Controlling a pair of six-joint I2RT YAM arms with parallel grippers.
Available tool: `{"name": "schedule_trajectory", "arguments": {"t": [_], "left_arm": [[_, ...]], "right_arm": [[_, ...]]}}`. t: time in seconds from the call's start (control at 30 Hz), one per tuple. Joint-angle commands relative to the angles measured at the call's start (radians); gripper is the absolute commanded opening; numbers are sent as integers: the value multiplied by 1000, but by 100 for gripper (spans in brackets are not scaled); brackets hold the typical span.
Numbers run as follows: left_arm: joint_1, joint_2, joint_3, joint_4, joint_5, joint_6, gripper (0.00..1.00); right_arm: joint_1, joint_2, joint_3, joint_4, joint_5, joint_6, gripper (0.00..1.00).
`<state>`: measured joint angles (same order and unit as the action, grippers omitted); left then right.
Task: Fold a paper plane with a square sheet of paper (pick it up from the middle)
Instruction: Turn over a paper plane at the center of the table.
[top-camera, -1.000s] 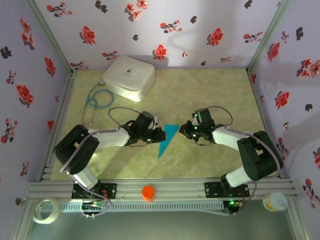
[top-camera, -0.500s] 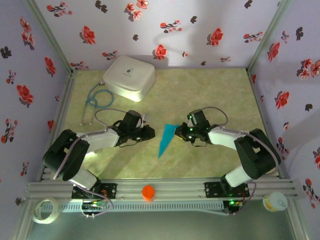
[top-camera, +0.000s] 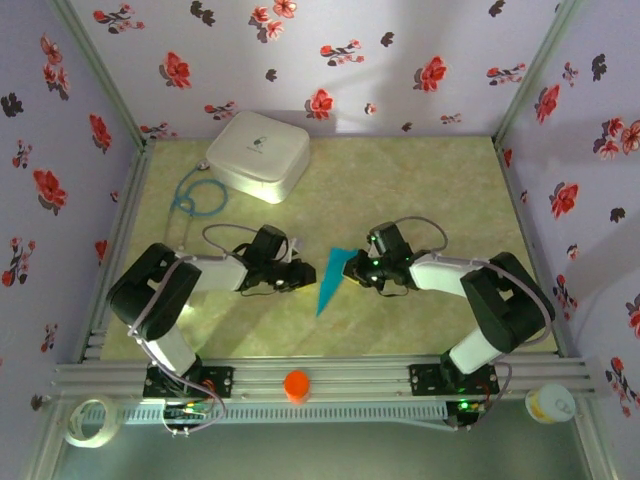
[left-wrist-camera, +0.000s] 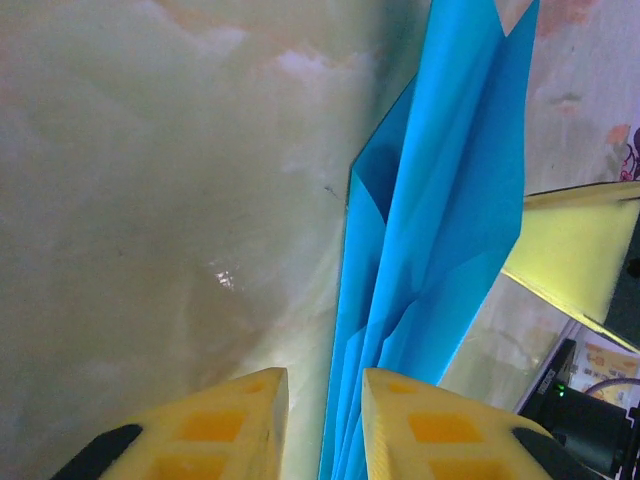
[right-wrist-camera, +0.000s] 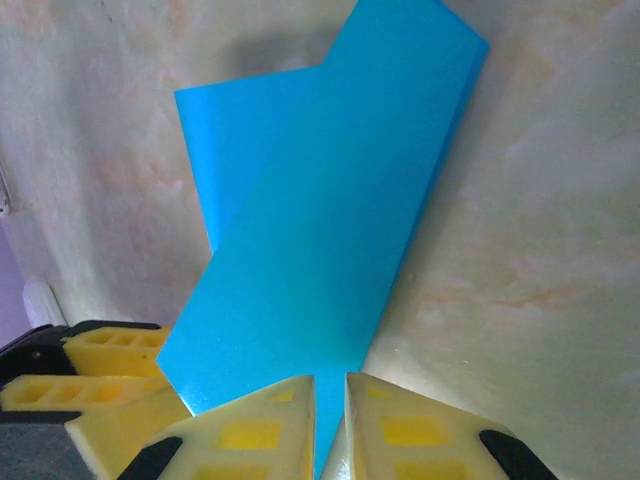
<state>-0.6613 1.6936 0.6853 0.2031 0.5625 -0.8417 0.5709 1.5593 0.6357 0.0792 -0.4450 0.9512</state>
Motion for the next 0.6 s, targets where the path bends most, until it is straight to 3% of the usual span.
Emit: {"name": "schedule_trajectory", "arguments": {"t": [0.0,0.57], "left_arm": [[-11,23,27,28,48,-14,25],[-47,103,85,-17,64,-6,25]], "right_arm": [[14,15,24,10,-8,2,17],[15,45,-7,52,-27,7,14]]}}
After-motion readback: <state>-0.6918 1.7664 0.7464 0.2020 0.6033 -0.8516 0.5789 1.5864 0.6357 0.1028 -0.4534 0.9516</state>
